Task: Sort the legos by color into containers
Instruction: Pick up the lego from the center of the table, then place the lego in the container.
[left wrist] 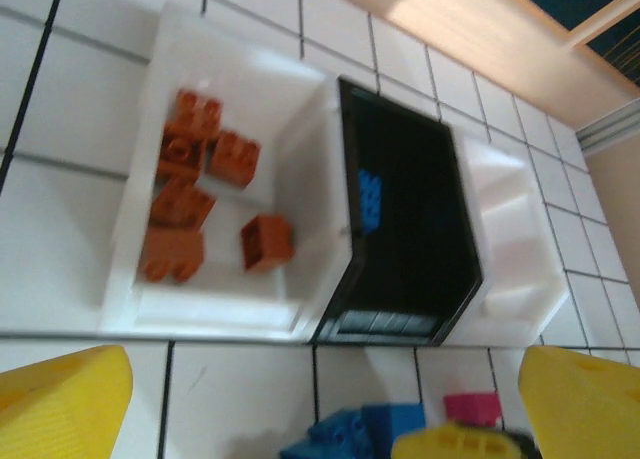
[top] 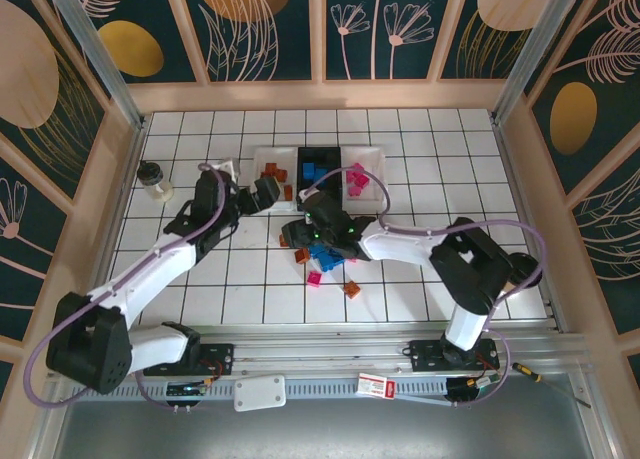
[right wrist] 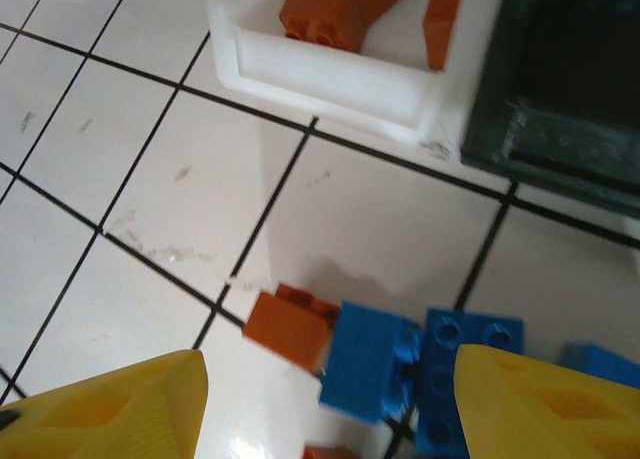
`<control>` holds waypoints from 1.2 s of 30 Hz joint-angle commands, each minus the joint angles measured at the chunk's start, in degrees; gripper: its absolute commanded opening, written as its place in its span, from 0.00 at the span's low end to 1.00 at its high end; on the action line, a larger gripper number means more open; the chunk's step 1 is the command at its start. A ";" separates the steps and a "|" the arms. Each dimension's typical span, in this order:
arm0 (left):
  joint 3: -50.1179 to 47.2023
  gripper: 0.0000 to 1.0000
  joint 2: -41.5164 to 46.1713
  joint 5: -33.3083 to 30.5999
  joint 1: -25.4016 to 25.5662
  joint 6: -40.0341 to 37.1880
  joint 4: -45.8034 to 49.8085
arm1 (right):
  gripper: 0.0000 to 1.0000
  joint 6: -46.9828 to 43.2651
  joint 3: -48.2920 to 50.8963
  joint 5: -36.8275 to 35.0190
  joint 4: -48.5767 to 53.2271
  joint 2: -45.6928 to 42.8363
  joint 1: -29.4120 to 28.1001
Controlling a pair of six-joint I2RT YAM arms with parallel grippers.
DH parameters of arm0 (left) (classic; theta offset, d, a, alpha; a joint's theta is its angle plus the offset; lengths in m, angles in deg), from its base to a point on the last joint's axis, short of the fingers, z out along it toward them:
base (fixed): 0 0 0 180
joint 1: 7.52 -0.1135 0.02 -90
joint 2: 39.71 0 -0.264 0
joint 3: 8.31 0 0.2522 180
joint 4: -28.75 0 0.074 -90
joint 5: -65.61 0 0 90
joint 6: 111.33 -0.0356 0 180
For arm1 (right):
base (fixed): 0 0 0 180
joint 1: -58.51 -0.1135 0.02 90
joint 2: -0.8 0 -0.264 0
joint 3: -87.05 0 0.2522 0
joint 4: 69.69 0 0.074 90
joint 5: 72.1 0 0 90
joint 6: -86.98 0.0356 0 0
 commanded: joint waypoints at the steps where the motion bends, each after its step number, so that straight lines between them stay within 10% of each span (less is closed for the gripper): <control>1: -3.27 0.98 6.41 -0.66 0.24 1.23 1.59 | 0.64 -1.43 -3.32 -3.01 2.10 3.31 -0.25; 24: -6.27 0.99 15.98 -6.44 0.21 -0.34 9.80 | 0.19 -3.41 -1.61 -0.63 -0.01 0.22 -0.74; 36: -7.74 0.94 8.09 4.81 0.32 -1.80 3.70 | 0.16 -4.35 -7.43 -3.23 2.39 -3.61 10.29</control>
